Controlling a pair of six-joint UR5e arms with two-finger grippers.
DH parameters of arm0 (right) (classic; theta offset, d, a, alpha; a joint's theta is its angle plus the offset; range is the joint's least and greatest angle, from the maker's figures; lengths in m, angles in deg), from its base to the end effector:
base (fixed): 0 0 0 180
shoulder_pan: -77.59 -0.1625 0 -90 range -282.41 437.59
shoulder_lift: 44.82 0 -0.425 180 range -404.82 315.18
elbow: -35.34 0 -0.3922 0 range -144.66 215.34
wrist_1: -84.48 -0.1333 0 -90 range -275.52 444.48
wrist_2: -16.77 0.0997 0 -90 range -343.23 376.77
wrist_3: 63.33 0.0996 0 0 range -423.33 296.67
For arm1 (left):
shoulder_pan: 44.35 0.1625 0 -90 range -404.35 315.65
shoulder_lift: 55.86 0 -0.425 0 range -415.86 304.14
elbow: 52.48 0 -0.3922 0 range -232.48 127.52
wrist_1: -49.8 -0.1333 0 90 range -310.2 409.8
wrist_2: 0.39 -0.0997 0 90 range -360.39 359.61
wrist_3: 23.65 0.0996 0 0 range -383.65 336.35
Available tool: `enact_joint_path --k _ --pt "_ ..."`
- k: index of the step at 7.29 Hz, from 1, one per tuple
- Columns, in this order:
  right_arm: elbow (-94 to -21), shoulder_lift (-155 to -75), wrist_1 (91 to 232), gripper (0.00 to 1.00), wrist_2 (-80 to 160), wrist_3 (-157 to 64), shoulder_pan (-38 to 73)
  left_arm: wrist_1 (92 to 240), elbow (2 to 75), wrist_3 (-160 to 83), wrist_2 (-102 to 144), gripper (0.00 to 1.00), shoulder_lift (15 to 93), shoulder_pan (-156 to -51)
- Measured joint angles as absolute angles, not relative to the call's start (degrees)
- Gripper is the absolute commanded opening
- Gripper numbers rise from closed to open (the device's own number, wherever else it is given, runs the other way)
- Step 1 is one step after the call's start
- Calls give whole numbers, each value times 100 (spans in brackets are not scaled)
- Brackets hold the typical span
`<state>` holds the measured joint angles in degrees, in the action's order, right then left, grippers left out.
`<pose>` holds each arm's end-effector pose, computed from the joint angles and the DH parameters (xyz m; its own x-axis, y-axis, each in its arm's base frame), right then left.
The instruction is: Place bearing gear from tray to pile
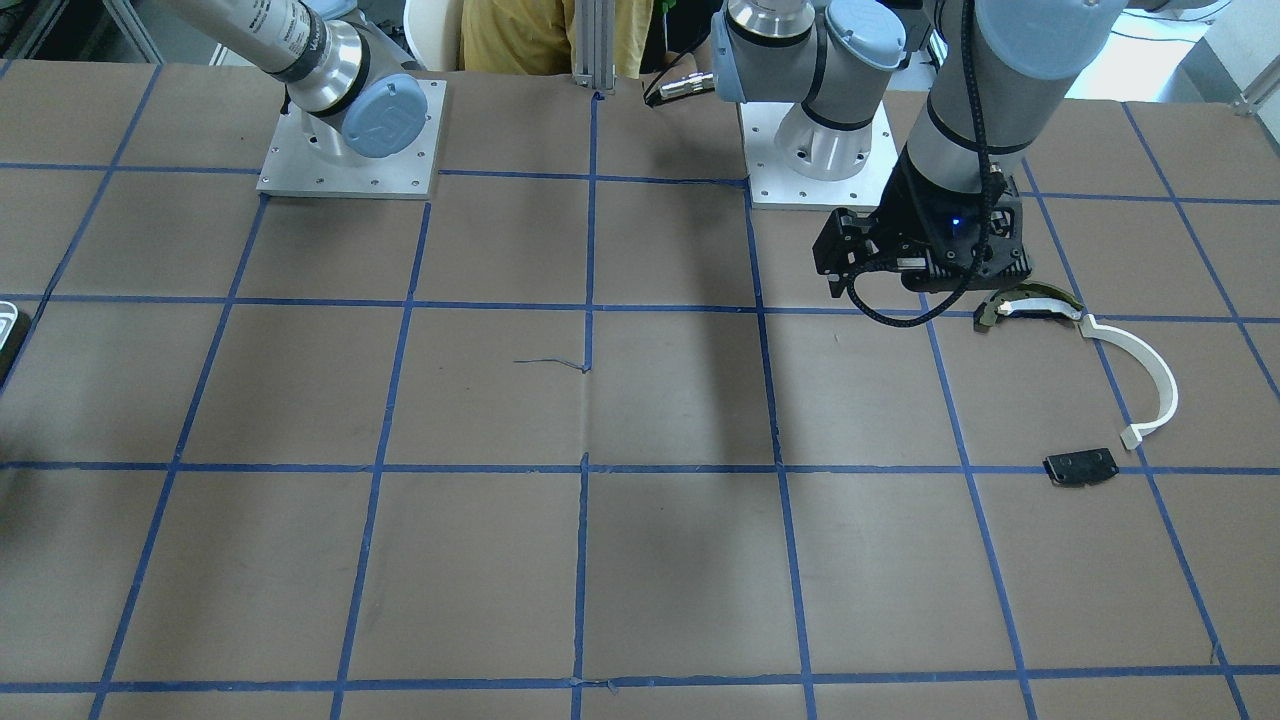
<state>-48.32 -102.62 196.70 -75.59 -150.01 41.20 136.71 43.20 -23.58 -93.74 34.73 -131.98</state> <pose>-0.4648 -0.5030 0.2454 -0.8365 -0.5446 -0.0610 -0.5474 0.8357 0.0447 -0.1072 -0.4931 0.4398 -0.9976 -0.0368 -0.0583 -0.0401 0.9977 0.0555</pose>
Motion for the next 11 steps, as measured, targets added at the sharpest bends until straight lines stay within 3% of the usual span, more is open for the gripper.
enact_joint_path --k 3,7,11 --pt "-5897 -10186 21350 98 -8022 -15920 4187 13664 4315 -2383 -9373 100 3487 -13196" --pt "-6132 -10199 21741 94 -7529 -16397 4156 13664 4314 -2365 -9373 100 3485 -13198" --pt "-6133 -10174 21760 60 -7589 -16470 4151 13664 4314 -2349 -9373 100 3476 -13191"
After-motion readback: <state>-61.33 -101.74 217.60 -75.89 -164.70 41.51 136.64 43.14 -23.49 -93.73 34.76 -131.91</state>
